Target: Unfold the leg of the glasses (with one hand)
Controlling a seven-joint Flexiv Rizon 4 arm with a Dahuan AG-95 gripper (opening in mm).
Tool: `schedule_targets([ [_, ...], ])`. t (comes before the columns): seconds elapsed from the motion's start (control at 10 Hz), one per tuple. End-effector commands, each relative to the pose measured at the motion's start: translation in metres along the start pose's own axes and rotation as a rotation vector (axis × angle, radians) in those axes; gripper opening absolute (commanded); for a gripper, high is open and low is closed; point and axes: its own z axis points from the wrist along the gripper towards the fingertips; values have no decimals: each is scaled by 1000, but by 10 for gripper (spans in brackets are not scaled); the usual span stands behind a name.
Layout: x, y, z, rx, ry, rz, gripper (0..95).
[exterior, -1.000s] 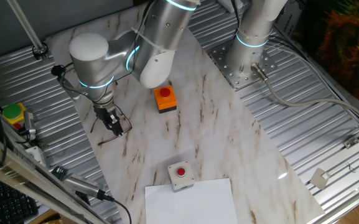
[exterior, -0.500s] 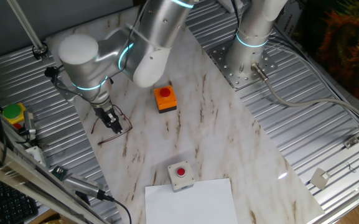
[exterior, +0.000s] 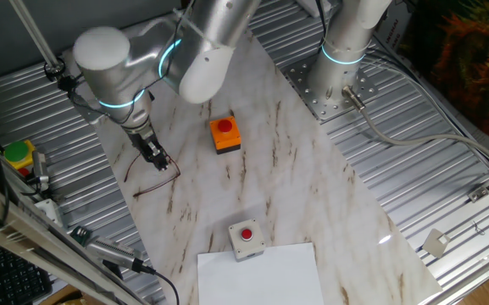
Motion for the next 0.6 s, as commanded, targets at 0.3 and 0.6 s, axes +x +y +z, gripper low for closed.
schedule_targets([
  [0.3,42,6,-52,6,-45,70,570],
  [0.6,51,2,-57,7,-35,60,570],
])
